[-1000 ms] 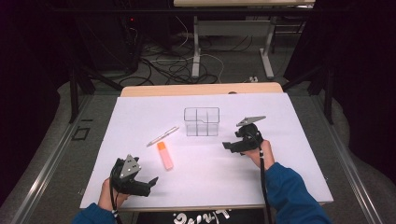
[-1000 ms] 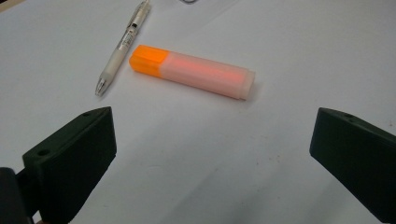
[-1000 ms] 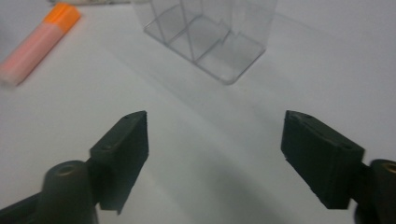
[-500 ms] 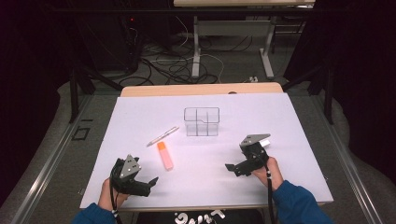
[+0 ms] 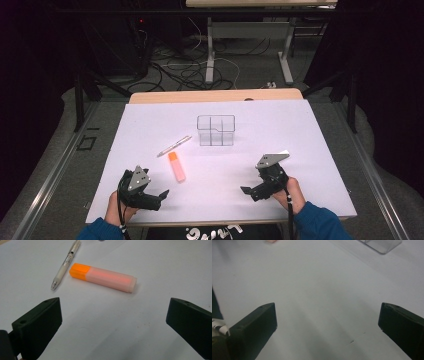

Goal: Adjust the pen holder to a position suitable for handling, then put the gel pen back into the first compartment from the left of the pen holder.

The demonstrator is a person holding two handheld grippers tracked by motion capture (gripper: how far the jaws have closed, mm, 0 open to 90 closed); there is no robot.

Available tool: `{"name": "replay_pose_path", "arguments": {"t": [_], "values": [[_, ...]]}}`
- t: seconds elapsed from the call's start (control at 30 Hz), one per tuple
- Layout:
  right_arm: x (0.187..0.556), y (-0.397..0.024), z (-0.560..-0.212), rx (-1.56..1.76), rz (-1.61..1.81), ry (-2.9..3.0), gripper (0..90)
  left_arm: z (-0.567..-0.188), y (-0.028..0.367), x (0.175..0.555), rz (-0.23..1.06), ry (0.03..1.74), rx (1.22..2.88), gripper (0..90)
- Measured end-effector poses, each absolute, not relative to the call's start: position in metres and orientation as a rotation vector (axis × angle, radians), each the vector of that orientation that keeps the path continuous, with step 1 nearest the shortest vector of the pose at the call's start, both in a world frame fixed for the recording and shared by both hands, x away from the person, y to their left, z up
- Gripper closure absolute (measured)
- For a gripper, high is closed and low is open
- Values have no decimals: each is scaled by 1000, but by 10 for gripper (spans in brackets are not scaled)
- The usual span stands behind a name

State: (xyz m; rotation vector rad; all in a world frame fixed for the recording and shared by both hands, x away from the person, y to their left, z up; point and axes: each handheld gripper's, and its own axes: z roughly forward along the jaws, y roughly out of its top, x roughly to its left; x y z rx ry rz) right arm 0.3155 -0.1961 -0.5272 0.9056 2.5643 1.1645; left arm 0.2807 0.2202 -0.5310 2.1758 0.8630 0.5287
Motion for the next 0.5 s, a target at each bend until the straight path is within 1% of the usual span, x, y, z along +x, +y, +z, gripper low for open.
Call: {"name": "replay_pose_path", "arguments": {"t": [0.13,0.4,0.47,0.5], "values": [[309,-199,-526,878,1252,2586,2,-531,220,280,543,856,2183,1],[301,-201,-527,835,1225,2616,0,-530,220,280,536,865,2171,1],[300,-202,-528,845,1217,2615,0,-532,218,281,551,864,2156,1],[300,-203,-528,844,1210,2612,0,-530,218,282,533,861,2177,2]]}}
